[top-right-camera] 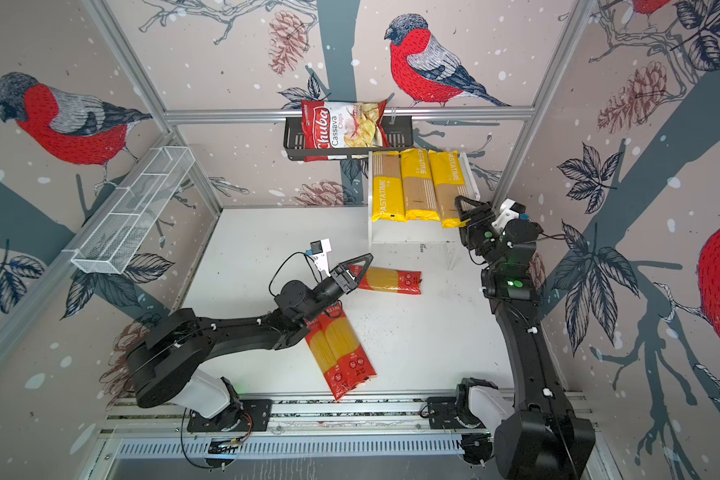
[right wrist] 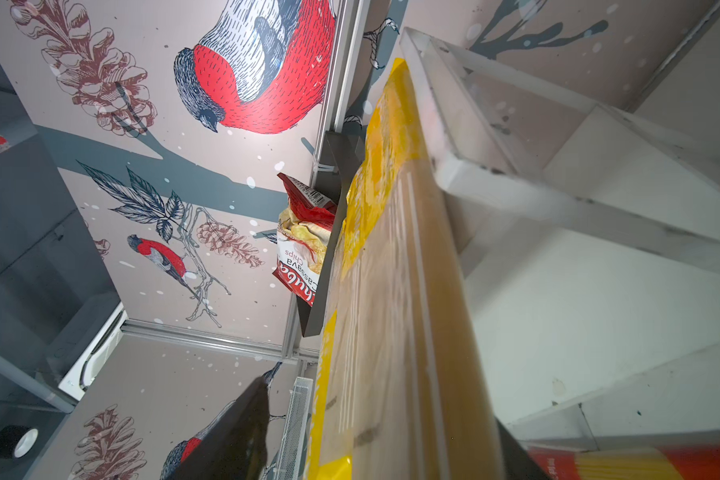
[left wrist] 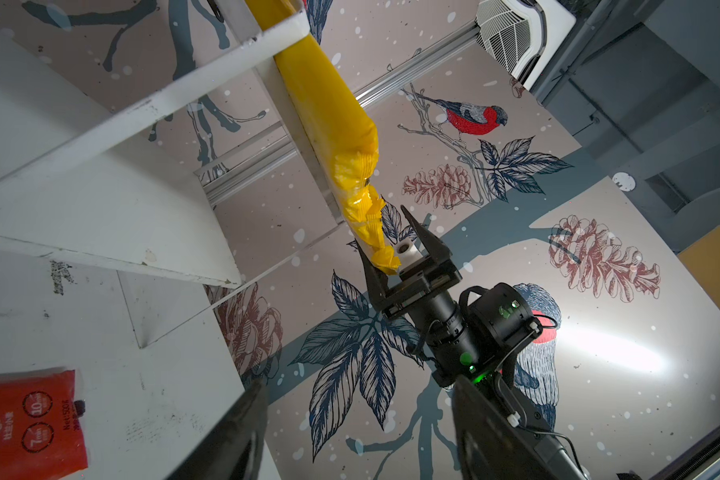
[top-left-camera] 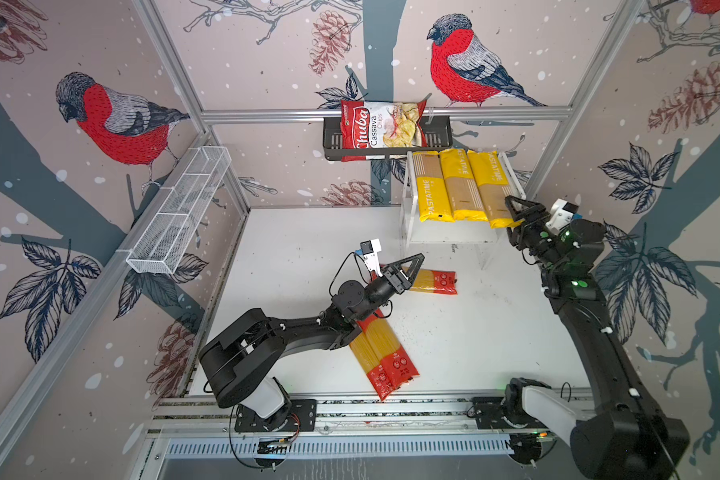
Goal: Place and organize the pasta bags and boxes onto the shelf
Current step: 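Hold the pack upright on the shelf with the right gripper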
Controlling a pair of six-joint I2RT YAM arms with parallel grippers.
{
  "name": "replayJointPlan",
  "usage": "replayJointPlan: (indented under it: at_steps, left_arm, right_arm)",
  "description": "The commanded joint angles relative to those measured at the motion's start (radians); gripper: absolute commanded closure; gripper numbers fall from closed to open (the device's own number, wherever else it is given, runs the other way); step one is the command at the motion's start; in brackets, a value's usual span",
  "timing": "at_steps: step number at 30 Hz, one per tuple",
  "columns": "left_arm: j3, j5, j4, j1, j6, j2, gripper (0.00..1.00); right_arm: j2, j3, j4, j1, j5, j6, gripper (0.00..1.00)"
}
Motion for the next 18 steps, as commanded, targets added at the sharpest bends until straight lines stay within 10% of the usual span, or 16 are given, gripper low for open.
replayJointPlan:
  at_steps: [1, 18]
  left_arm:
    - [0.002, 0.012, 0.036, 0.0, 0.007, 0.006, 0.31]
    - [-0.04, 0.01, 0.078, -0.001, -0.012, 0.005, 0.31]
  right_arm:
    - [-0.039, -0.028, -0.027, -0.003, 0.006, -0.044, 0.31]
    - [0.03, 0.035, 0.041, -0.005, -0.012, -0.029, 0.72]
